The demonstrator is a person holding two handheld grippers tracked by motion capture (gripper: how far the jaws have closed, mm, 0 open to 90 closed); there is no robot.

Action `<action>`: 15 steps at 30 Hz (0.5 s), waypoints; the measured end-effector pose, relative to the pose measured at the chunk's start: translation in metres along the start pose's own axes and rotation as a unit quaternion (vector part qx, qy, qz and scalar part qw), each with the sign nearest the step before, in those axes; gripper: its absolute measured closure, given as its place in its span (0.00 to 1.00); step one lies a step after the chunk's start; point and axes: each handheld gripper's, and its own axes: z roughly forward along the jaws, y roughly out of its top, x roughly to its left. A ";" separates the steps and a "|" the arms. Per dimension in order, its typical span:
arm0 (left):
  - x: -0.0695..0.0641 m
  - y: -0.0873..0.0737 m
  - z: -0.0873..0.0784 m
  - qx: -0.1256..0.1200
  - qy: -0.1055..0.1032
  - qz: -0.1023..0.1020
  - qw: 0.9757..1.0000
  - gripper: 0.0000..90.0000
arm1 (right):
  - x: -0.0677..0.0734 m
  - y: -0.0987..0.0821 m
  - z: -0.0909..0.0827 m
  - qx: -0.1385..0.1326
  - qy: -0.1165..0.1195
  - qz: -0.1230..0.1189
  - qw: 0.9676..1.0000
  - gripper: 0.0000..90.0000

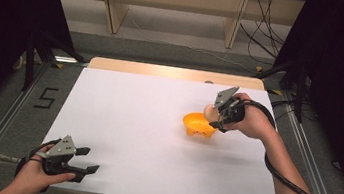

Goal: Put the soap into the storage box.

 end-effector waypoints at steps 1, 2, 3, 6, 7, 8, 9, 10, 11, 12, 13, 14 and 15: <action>0.000 0.000 0.000 0.000 0.000 0.000 1.000 0.33 | 0.000 0.001 0.000 0.005 0.004 0.008 1.000 0.37; 0.000 0.000 0.000 0.000 0.000 0.000 1.000 0.33 | 0.000 0.001 0.001 0.007 0.007 0.004 1.000 0.37; 0.000 0.000 0.000 0.000 0.000 0.000 1.000 0.33 | 0.000 0.001 0.001 0.007 0.007 0.004 1.000 0.37; 0.000 0.000 0.000 0.001 0.000 0.000 1.000 0.33 | -0.001 0.003 0.003 0.014 0.011 0.005 1.000 0.37; 0.000 0.000 0.000 0.001 0.000 0.000 1.000 0.33 | -0.001 0.003 0.003 0.014 0.011 0.005 1.000 0.37; 0.000 0.000 0.000 -0.001 0.000 0.000 1.000 0.33 | -0.002 0.004 0.005 0.019 0.014 0.004 1.000 0.37; 0.000 0.000 0.000 0.000 -0.001 0.000 1.000 0.33 | -0.003 0.005 0.006 0.018 0.017 -0.010 1.000 0.37; 0.000 0.000 0.000 0.002 -0.001 0.000 1.000 0.33 | -0.002 0.005 0.007 0.019 0.015 -0.004 1.000 0.37; 0.000 0.000 0.000 0.002 -0.001 0.001 1.000 0.33 | -0.003 0.006 0.008 0.019 0.017 -0.005 1.000 0.37; 0.000 0.000 0.000 0.002 -0.001 -0.001 1.000 0.33 | -0.004 0.007 0.009 0.017 0.018 -0.013 1.000 0.37; 0.000 0.000 0.000 0.002 -0.001 -0.001 1.000 0.33 | -0.004 0.007 0.009 0.017 0.018 -0.013 1.000 0.37; 0.000 0.000 0.000 0.005 -0.001 -0.001 1.000 0.33 | -0.003 0.007 0.009 0.020 0.019 -0.005 1.000 0.37; 0.000 0.001 0.000 0.005 0.000 0.000 1.000 0.33 | -0.004 0.008 0.010 0.021 0.019 -0.005 1.000 0.37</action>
